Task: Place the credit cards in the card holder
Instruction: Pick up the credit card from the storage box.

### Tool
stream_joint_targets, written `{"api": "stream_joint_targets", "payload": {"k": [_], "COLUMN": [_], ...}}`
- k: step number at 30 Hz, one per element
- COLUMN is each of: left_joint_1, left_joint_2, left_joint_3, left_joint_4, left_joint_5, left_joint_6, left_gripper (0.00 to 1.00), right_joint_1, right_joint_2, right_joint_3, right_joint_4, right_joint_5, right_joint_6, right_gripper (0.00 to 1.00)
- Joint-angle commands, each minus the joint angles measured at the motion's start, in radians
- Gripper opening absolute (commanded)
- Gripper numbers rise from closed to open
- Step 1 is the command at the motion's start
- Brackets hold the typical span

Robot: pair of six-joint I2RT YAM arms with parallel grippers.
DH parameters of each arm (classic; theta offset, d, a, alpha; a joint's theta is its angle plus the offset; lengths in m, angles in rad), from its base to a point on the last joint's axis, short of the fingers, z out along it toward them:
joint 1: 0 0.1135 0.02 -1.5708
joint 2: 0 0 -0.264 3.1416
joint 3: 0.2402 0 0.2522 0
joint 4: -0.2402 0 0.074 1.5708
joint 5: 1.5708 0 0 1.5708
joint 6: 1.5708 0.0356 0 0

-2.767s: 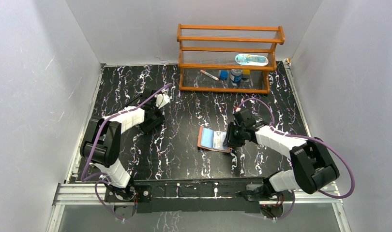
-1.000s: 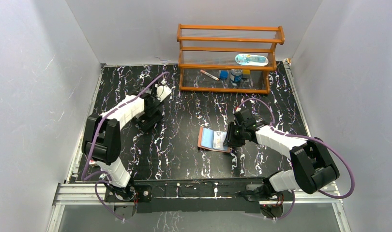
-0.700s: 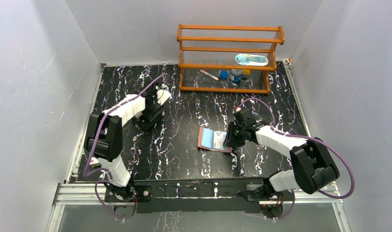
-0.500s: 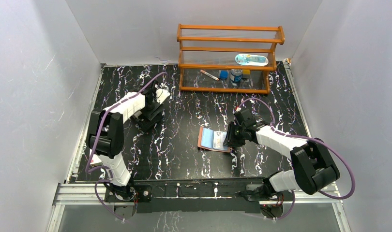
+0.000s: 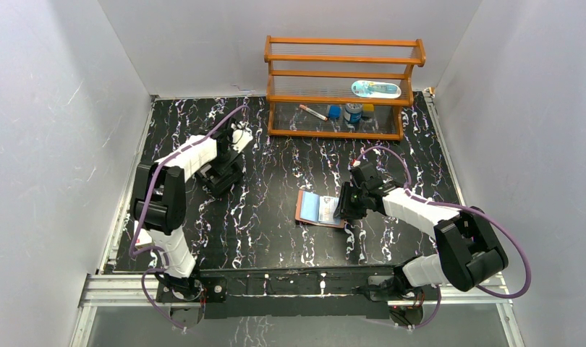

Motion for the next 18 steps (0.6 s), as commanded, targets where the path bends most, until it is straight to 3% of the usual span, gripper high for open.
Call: {"api": "stream_joint_targets", "payload": {"k": [1, 9, 18], "left_joint_1": [0.006, 0.003, 0.003], "left_joint_2": [-0.015, -0.021, -0.064], "left_joint_3": [0.001, 0.095, 0.133], "left_joint_4": [-0.047, -0.177, -0.268], "left_joint_5": [0.011, 0.066, 0.147], "left_joint_6": [-0.020, -0.107, -0.229], "left_gripper": [0.29, 0.00, 0.00], "right_joint_1": [-0.004, -0.005, -0.004], "right_joint_2": [-0.019, -0.022, -0.028], "right_joint_3": [0.003, 0.008, 0.010], "right_joint_4": [0.006, 0.002, -0.001], "right_joint_5": [-0.012, -0.013, -0.012], "right_joint_6": [-0.012, -0.013, -0.013], "right_gripper": [0.39, 0.39, 0.39]}}
